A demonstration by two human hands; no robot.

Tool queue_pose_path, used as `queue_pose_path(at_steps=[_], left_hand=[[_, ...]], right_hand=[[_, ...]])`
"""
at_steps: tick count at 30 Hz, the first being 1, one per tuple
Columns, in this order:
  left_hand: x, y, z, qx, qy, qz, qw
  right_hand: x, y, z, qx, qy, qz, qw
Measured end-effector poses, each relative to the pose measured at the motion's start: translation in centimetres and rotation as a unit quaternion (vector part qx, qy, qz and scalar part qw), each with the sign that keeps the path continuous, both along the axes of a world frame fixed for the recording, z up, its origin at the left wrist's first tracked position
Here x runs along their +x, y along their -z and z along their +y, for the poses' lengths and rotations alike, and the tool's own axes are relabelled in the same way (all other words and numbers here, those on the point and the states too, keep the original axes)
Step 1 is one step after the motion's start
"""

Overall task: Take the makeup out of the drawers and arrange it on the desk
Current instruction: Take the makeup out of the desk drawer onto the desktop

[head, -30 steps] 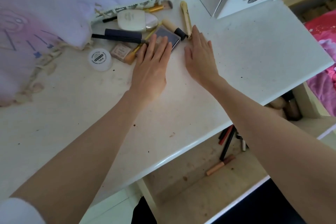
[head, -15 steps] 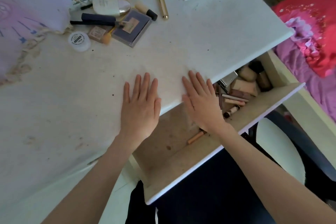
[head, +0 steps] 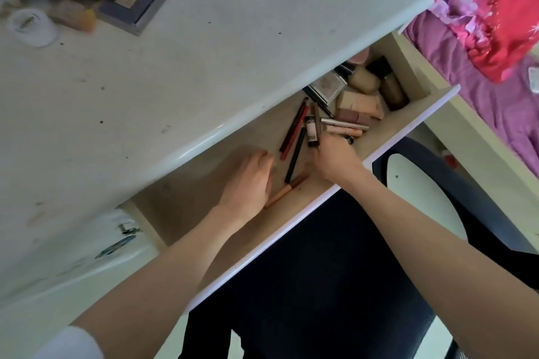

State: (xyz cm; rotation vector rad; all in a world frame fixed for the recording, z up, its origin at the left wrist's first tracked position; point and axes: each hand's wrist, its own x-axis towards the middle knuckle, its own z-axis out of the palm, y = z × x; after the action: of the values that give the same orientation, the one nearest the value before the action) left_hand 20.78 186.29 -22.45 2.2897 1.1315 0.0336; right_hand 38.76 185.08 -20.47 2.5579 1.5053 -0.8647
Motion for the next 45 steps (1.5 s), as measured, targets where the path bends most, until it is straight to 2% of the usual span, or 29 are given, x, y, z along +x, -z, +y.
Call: queue_pose_path(at_steps=[4, 9, 15, 19, 23, 26, 28, 31, 35, 37, 40, 42, 45], left_hand=[[4.5, 2.1, 1.8, 0.021, -0.056, -0.018, 0.998], [7.6, 4.2, 2.6, 0.077, -0.089, 0.070, 0.991], [8.3, 3.7, 2.8, 0.087, -0.102, 0.121, 0.984], [9.0, 2.8, 4.0, 0.067, -0.094, 0.202, 0.972], [8.9, 3.0, 4.4, 0.097, -0.049, 0.224, 0.969], [7.4, 3.1, 4.3, 0.070, -0.031, 0.172, 0.982], [6.0, 2.9, 4.1, 0.000, -0.047, 0.130, 0.990], [4.4, 2.0, 3.4, -0.115, -0.069, 0.061, 0.989], [3.5, -0.8, 2.0, -0.144, -0.126, -0.074, 0.979], [3.3, -2.7, 1.3, -0.170, -0.172, -0.156, 0.958], [2.0, -5.7, 1.1, -0.240, -0.260, -0.265, 0.897], [0.5, -7.7, 2.1, -0.294, -0.316, -0.298, 0.851], [-2.3, -10.2, 4.5, -0.313, -0.395, -0.326, 0.800]], right_hand=[[1.1, 2.4, 2.6, 0.014, 0.124, 0.048, 0.991], [1.9, 4.6, 3.5, 0.036, 0.076, -0.052, 0.995], [1.5, 5.0, 4.2, 0.002, 0.063, -0.073, 0.995], [1.0, 5.3, 4.6, 0.005, 0.131, 0.004, 0.991], [1.2, 4.9, 4.3, 0.026, 0.206, 0.109, 0.972], [1.3, 4.1, 4.4, 0.028, 0.274, 0.161, 0.948], [1.2, 3.7, 4.2, 0.033, 0.302, 0.171, 0.937], [0.5, 3.0, 2.9, 0.075, 0.354, 0.242, 0.900], [-0.7, 0.3, 0.7, 0.137, 0.349, 0.260, 0.890], [-1.6, -1.8, 0.2, 0.188, 0.331, 0.268, 0.885], [-2.8, -4.9, -0.1, 0.239, 0.308, 0.313, 0.866], [-3.9, -6.7, 0.6, 0.237, 0.289, 0.352, 0.858], [-6.1, -8.6, 2.8, 0.192, 0.291, 0.434, 0.831]])
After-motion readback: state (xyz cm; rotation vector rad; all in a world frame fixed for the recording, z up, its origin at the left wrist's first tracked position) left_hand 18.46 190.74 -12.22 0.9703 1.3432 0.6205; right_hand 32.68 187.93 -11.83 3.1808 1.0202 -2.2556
